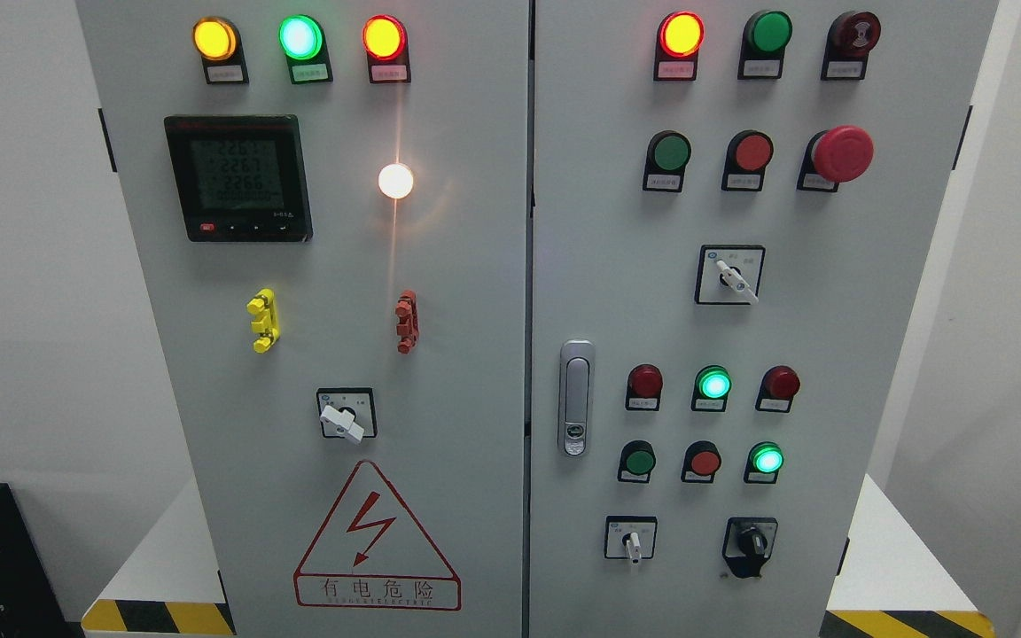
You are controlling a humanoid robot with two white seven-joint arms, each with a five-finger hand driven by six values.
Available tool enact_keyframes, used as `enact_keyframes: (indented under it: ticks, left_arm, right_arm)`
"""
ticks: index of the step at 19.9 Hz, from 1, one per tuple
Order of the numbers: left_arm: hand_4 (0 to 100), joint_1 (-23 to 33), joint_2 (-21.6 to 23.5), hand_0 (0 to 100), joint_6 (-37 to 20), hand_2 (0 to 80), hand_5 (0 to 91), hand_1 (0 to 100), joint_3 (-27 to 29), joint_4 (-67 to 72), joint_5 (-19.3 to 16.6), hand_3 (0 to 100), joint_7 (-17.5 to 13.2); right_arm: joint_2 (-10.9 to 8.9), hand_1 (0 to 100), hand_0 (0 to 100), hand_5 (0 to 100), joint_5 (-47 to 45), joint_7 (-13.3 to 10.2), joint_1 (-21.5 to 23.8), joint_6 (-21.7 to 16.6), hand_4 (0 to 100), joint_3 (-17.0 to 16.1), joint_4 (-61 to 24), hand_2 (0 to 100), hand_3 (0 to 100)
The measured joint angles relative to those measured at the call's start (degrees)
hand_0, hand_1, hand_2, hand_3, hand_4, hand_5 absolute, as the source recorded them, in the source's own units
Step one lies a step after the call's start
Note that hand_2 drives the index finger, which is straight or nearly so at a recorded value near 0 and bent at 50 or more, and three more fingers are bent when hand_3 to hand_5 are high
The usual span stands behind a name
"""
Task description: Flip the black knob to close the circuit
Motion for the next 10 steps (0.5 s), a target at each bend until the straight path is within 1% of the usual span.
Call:
enact_keyframes:
  ticks: [6,10]
  left_arm:
    - [0,0.0,0.0,12,0.0,0.0,0.0,56,0.0,0.0,0.0,0,0.0]
    - [0,0.0,0.0,12,0.0,0.0,0.0,56,0.0,0.0,0.0,0,0.0]
  right_arm:
    - [0.47,0,0,96,0.3,1.7,-3.8,2.1,93,-1.3,-1.5,93,100]
    - [0.67,0,0,96,0.3,3.0,-6.4,2.8,94,-2.4,-2.1,93,100]
